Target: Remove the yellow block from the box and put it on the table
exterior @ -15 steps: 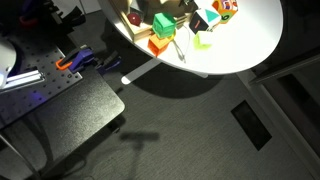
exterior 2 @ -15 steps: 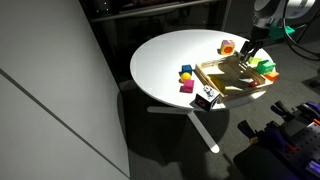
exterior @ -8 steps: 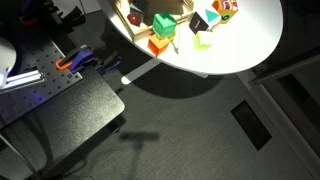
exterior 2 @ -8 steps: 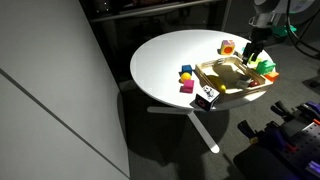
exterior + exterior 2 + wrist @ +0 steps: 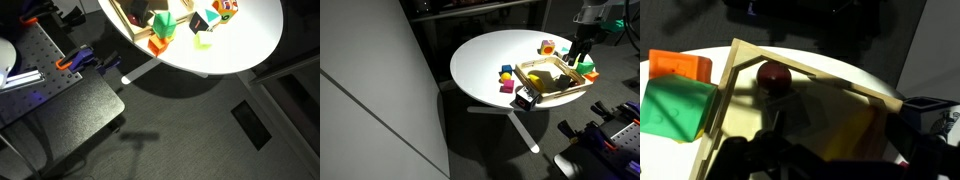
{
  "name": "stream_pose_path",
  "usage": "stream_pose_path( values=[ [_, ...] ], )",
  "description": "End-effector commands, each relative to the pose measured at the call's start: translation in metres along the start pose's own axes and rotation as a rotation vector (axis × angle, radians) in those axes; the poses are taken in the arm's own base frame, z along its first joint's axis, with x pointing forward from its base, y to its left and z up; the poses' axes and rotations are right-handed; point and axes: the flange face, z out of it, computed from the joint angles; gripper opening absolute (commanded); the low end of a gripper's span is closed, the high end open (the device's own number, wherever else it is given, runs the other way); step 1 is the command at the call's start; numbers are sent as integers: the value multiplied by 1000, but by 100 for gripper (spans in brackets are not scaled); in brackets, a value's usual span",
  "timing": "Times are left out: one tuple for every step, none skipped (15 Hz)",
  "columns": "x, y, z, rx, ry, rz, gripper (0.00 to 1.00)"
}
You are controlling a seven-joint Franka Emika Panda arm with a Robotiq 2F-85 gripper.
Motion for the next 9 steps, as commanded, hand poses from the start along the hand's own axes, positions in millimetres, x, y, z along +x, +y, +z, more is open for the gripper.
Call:
stream_pose_path(
  values=[
    [-24, -15, -17, -42, 40, 55, 100],
    [-28, -18, -21, -49, 54, 68, 100],
    [-31, -21, -25, -55, 64, 79, 100],
    [-35, -23, -29, -66, 83, 92, 100],
    [-37, -25, -32, -80, 98, 102, 100],
    [-39, -27, -36, -96, 115, 114, 100],
    [-41, -28, -39, -116, 134, 126, 100],
    [-42, -29, -42, -134, 150, 138, 100],
    [-44, -29, -45, -151, 160, 148, 100]
  ],
)
